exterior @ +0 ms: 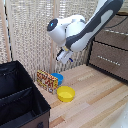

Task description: Move your gripper towards the bottom drawer handle. Grasp the handle gently with your gripper. Apply gentle outward force to slide the bottom drawer open.

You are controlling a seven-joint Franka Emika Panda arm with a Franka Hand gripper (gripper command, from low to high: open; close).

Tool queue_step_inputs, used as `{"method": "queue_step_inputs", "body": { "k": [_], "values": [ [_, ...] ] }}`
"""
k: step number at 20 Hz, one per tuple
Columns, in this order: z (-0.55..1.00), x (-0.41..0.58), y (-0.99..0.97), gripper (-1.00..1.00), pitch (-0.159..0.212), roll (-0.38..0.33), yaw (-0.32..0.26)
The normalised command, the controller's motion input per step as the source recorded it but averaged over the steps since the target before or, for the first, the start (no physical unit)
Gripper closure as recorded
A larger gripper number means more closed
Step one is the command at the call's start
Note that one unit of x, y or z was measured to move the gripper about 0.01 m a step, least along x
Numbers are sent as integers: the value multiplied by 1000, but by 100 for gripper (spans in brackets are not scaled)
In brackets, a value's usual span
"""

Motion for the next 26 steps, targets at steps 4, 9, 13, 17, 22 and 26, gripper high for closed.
{"method": "queue_step_inputs", "body": {
  "k": [4, 9, 13, 17, 22, 26],
  "values": [
    [-230, 476, -313, -100, 0, -115, -68],
    [-18, 199, -399, -100, -8, -217, -96],
    [20, 127, -316, -100, 29, -323, -153],
    [0, 97, -361, -100, 17, -287, -166],
    [-129, 14, -594, -100, 1, -231, -46],
    [-106, 0, -351, -100, 0, -205, 219]
  ]
}}
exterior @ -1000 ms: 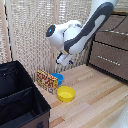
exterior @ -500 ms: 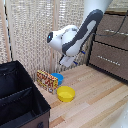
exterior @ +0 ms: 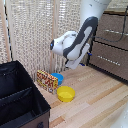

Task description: Move your gripper towards the bottom drawer handle. Grasp the handle gently with your gripper. Apply gentle outward force to slide the bottom drawer open.

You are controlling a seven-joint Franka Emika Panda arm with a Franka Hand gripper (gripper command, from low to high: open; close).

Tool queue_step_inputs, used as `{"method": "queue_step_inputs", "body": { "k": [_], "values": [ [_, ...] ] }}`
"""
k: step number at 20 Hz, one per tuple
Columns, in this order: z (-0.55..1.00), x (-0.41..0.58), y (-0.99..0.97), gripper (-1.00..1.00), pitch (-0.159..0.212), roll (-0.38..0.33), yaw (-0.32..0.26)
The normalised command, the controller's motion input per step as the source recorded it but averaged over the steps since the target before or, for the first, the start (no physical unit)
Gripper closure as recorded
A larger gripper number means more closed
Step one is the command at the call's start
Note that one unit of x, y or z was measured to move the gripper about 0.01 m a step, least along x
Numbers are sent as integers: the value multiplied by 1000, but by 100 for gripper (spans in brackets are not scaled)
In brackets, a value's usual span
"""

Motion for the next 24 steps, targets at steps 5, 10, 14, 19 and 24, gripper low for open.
{"method": "queue_step_inputs", "body": {
  "k": [5, 10, 14, 19, 24],
  "values": [
    [-130, -126, -102, -100, 0, -170, 304],
    [-76, -354, -155, -100, 0, -139, 255],
    [0, -541, -299, -100, -11, -132, 183],
    [58, -511, -583, -100, -86, -137, 116],
    [218, -203, -728, -100, -102, -139, 97]
  ]
}}
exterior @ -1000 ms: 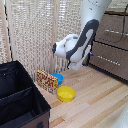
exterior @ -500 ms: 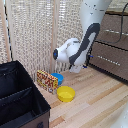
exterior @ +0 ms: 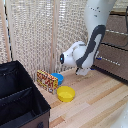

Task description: Move your gripper towards the bottom drawer handle. Grasp the handle gently with your gripper. Apply gentle outward force to slide the bottom drawer open.

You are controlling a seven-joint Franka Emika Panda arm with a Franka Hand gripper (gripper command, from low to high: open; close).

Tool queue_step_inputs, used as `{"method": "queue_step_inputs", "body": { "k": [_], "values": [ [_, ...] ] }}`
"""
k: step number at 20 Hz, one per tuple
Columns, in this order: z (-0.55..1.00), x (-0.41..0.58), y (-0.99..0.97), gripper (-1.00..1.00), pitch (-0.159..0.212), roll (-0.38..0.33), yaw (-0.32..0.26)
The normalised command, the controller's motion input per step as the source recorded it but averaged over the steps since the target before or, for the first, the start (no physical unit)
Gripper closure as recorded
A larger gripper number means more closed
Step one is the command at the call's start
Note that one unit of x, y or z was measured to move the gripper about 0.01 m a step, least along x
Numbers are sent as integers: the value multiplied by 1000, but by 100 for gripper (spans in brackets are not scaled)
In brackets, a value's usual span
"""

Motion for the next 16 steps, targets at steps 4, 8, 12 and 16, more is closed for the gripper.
{"method": "queue_step_inputs", "body": {
  "k": [4, 8, 12, 16],
  "values": [
    [92, 5, -641, -100, -69, -100, 138],
    [27, 11, -566, -100, 1, -63, 189],
    [-51, 14, -624, -100, 83, -92, 155],
    [-24, 61, -411, -100, 29, -28, 43]
  ]
}}
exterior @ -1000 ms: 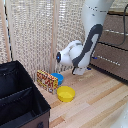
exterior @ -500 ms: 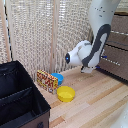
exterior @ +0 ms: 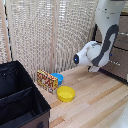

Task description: Move your gripper towards the bottom drawer handle. Grasp the handle gently with your gripper. Apply gentle outward force to slide the bottom drawer open.

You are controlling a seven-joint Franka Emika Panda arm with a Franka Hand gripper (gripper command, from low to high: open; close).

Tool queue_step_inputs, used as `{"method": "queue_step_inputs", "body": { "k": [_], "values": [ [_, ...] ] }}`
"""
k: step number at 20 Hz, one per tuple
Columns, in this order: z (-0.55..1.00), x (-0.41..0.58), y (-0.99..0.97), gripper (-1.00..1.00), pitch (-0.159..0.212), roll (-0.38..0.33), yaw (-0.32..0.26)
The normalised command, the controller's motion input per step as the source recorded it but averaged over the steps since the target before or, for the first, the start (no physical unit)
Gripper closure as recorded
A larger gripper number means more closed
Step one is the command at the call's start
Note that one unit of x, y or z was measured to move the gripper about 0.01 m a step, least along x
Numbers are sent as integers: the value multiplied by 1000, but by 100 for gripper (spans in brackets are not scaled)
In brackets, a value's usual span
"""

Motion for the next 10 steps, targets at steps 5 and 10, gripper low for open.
{"method": "queue_step_inputs", "body": {
  "k": [5, 10],
  "values": [
    [-17, 23, -105, 100, 0, 8, -7],
    [-1, 94, 3, 100, 0, 0, -40]
  ]
}}
